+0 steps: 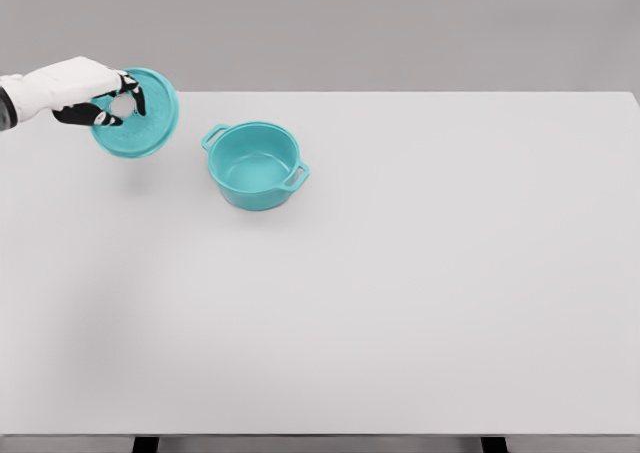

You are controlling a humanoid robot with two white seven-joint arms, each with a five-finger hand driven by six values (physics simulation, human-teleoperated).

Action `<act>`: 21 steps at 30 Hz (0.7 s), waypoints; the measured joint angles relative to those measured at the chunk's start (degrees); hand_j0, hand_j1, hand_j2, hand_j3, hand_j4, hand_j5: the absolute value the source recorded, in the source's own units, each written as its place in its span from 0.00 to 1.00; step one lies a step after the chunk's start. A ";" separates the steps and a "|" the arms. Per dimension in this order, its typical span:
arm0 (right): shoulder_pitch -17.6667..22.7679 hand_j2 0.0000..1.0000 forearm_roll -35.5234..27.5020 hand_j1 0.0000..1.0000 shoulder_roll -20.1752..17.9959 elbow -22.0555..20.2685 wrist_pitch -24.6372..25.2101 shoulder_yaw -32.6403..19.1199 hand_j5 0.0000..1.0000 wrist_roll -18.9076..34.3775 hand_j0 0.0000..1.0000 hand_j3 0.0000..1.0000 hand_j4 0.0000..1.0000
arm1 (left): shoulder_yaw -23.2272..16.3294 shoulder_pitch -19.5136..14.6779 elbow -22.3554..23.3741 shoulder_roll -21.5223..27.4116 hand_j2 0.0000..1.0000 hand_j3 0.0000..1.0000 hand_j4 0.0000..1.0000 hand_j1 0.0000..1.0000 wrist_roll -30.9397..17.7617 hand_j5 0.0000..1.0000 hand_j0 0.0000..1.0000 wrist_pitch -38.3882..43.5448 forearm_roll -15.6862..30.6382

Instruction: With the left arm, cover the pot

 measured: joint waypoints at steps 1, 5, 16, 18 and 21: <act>0.00 1.00 0.00 1.00 0.00 0.01 0.00 0.00 1.00 0.00 1.00 1.00 1.00 | -0.03 -0.09 -0.27 -0.02 0.46 0.46 0.46 0.46 0.02 0.46 0.46 0.00 0.02; 0.00 1.00 0.00 1.00 0.00 0.01 0.00 0.00 1.00 0.00 1.00 1.00 1.00 | -0.10 -0.26 -1.44 -0.17 0.46 0.46 0.46 0.46 0.07 0.46 0.46 0.00 0.36; -0.09 1.00 0.00 1.00 0.00 -0.01 0.00 0.00 1.00 0.00 1.00 1.00 1.00 | -0.51 -0.70 -4.08 -0.95 0.46 0.46 0.46 0.46 0.09 0.46 0.46 0.01 0.73; -0.09 1.00 0.00 1.00 0.00 0.01 0.00 0.00 1.00 0.00 1.00 1.00 1.00 | -0.74 -0.88 -4.38 -1.43 0.46 0.46 0.46 0.46 0.12 0.46 0.46 0.01 0.76; 0.00 1.00 0.00 1.00 0.00 0.02 0.00 0.00 1.00 0.00 1.00 1.00 1.00 | -0.96 -0.88 -5.07 -2.00 0.46 0.46 0.46 0.46 0.30 0.46 0.46 0.00 0.75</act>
